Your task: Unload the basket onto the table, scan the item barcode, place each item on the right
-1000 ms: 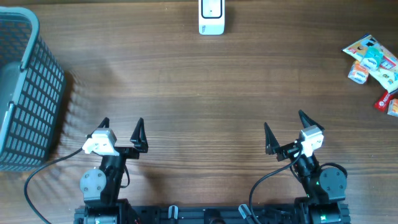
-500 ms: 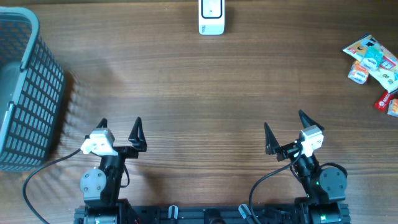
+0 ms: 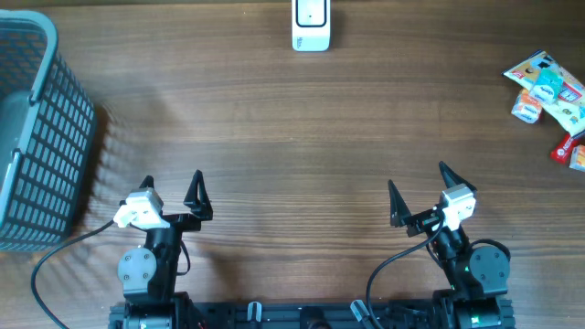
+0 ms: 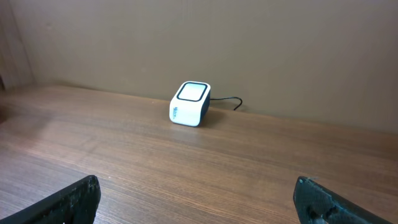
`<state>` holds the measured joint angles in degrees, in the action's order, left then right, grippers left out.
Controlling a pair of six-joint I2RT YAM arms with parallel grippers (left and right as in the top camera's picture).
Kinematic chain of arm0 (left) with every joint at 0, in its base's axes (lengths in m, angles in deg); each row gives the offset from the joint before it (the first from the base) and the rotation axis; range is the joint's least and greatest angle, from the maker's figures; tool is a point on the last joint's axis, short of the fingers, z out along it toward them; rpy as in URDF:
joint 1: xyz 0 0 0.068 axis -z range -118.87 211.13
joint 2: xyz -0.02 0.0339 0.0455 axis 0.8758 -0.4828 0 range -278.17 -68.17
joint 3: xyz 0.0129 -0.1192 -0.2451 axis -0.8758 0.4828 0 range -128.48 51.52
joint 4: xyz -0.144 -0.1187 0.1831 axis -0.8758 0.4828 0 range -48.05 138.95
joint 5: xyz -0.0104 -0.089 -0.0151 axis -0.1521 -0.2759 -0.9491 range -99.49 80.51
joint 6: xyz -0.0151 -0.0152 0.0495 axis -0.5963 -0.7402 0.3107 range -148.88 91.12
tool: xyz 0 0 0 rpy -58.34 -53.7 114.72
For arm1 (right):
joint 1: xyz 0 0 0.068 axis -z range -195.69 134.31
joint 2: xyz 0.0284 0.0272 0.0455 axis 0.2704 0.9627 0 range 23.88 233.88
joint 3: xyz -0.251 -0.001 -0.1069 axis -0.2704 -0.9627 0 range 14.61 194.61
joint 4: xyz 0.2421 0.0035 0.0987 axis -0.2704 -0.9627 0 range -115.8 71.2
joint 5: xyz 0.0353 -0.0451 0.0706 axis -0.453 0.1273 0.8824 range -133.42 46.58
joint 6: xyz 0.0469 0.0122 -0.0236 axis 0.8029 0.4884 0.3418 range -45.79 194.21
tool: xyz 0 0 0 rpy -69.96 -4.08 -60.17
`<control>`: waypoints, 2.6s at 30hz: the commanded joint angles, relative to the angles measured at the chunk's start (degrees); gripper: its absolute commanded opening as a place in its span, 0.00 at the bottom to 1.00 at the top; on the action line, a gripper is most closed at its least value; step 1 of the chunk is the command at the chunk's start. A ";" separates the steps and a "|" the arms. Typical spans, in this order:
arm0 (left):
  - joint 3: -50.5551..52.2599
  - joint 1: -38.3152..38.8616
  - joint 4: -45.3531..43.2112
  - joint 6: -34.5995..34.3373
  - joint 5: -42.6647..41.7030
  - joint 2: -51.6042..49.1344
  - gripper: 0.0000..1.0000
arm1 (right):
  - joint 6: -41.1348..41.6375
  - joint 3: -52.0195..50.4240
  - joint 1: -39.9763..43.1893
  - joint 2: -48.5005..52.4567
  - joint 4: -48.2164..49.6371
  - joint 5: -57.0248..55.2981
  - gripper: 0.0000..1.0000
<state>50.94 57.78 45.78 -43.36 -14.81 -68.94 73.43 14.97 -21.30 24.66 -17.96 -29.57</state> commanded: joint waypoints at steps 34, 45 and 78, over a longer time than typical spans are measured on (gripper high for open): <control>0.26 0.37 0.33 0.52 1.55 0.57 1.00 | -0.35 -0.07 -0.33 -0.57 0.15 -0.37 1.00; 0.26 0.37 0.31 0.52 1.55 0.57 1.00 | -0.94 -0.07 -0.33 -0.57 -0.02 -1.88 1.00; 0.26 0.37 0.31 0.52 1.55 0.50 1.00 | 0.81 -0.07 2.62 -0.57 -0.26 -4.68 1.00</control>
<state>50.94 57.78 45.80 -43.34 -13.81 -68.94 74.96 14.97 -18.89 24.66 -18.41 -33.60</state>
